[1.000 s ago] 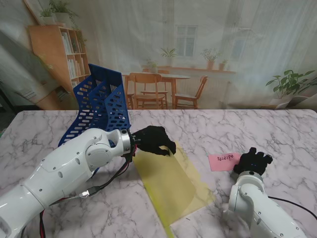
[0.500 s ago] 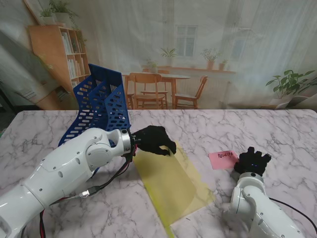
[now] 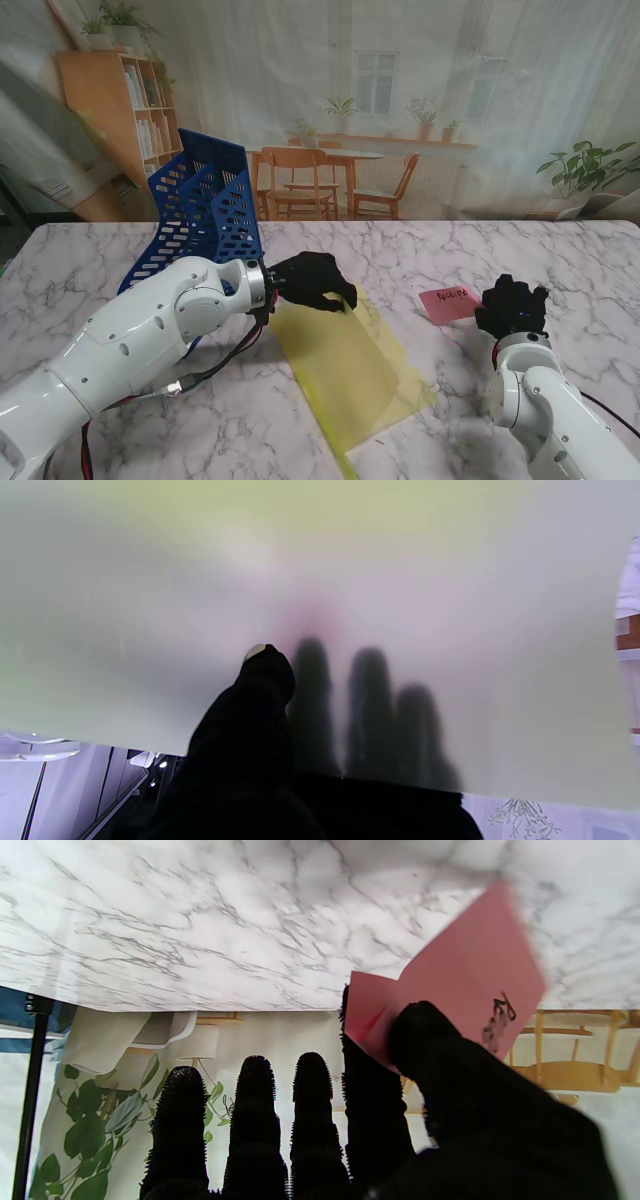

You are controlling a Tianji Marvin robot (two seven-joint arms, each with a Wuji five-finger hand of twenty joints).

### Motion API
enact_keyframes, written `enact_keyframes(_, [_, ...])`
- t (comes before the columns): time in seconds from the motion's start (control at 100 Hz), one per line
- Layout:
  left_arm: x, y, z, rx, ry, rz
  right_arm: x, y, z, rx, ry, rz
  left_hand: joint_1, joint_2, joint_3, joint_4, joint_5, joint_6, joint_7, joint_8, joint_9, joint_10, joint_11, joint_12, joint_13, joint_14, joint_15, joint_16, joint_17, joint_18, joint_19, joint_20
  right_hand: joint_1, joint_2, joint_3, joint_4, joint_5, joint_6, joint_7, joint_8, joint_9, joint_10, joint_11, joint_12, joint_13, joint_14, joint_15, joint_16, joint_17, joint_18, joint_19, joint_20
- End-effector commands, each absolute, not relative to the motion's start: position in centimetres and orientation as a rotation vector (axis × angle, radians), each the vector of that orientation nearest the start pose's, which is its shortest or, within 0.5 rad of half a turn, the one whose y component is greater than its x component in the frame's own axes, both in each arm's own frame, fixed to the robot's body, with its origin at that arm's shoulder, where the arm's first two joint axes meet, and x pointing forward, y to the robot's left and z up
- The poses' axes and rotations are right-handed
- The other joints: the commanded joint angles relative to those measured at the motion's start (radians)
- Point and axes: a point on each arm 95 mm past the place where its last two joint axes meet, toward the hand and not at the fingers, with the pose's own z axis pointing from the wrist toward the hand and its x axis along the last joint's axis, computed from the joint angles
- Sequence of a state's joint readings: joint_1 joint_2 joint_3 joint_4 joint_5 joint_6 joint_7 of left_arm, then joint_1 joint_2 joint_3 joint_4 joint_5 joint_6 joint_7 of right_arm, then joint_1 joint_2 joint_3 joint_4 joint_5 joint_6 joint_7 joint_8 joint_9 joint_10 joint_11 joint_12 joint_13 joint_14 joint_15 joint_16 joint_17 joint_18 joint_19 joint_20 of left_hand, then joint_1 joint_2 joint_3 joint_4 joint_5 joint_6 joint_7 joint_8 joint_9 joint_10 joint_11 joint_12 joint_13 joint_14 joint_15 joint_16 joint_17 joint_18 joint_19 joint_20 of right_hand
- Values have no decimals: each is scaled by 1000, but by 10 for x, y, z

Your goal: Open the sliding file folder, put the receipt in and insert it into the document holder

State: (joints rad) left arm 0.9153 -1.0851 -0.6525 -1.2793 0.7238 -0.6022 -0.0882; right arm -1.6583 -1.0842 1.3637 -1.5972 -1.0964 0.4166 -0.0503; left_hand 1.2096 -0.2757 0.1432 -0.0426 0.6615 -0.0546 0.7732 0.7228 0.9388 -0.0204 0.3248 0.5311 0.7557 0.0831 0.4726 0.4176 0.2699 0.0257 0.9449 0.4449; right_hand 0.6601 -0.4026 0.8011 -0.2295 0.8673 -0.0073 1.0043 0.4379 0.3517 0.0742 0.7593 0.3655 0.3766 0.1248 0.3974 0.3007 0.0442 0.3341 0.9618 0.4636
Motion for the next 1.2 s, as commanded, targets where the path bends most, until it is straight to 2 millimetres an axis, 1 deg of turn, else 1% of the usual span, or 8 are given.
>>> enact_keyframes(0.0, [470,-125,-267,-544,2218,-1902,391,-97,-322,1353,1146,992,81,126,64,6,43,-47,206,90,-24,-13,19,-7,-15,12,-3,-3,-17,-46,2,7,71,-1,54,1,43,-1,37,22,8,3,24,13,17,3,31,13,-1,-11,15,-8])
enact_keyframes(0.19, [469,-125,-264,-522,2213,-1909,389,-84,-309,1416,1220,1033,81,127,63,7,42,-47,206,90,-24,-12,20,-7,-15,12,-2,-3,-19,-49,1,7,72,-8,72,-2,57,22,27,35,16,7,22,12,19,5,30,13,-1,-13,16,-9])
enact_keyframes(0.35, [470,-125,-264,-514,2214,-1908,390,-69,-306,1478,1271,1052,81,127,64,7,42,-48,208,90,-23,-14,20,-7,-14,12,-2,-4,-18,-49,2,7,75,-10,83,-2,64,42,21,45,18,19,19,12,20,8,28,13,-3,-16,15,-10])
enact_keyframes(0.42, [470,-124,-263,-515,2214,-1906,390,-62,-306,1510,1286,1064,81,126,63,7,42,-47,208,90,-24,-15,19,-7,-15,12,-2,-4,-18,-48,2,7,76,-10,85,-3,66,48,18,50,16,30,18,12,18,10,27,13,-6,-16,14,-11])
enact_keyframes(0.67, [470,-125,-263,-505,2216,-1905,388,-39,-300,1582,1363,1101,81,127,63,7,40,-48,208,89,-26,-13,19,-7,-15,12,-1,-4,-19,-48,2,7,81,-12,94,-2,75,69,10,63,18,45,18,12,17,12,26,14,-12,-17,9,-13])
enact_keyframes(0.93, [470,-125,-262,-488,2212,-1914,394,-19,-293,1689,1442,1098,81,128,61,7,40,-49,209,89,-25,-13,20,-7,-15,10,0,-4,-17,-50,3,7,87,-5,97,-2,76,94,5,81,10,64,21,14,9,17,25,16,-16,-25,4,-13])
enact_keyframes(0.98, [470,-125,-262,-486,2210,-1915,396,-16,-293,1701,1456,1096,81,128,61,7,39,-49,208,89,-24,-14,21,-7,-15,11,-1,-4,-17,-50,3,7,89,-3,97,-1,76,96,3,83,6,74,22,14,8,19,25,16,-17,-26,4,-13])
enact_keyframes(1.19, [471,-125,-262,-480,2208,-1916,400,-2,-289,1774,1520,1080,81,129,61,7,38,-49,209,88,-25,-13,21,-7,-16,11,0,-4,-17,-51,3,8,97,0,100,0,76,118,3,98,1,85,28,16,-2,25,25,17,-24,-34,-2,-13])
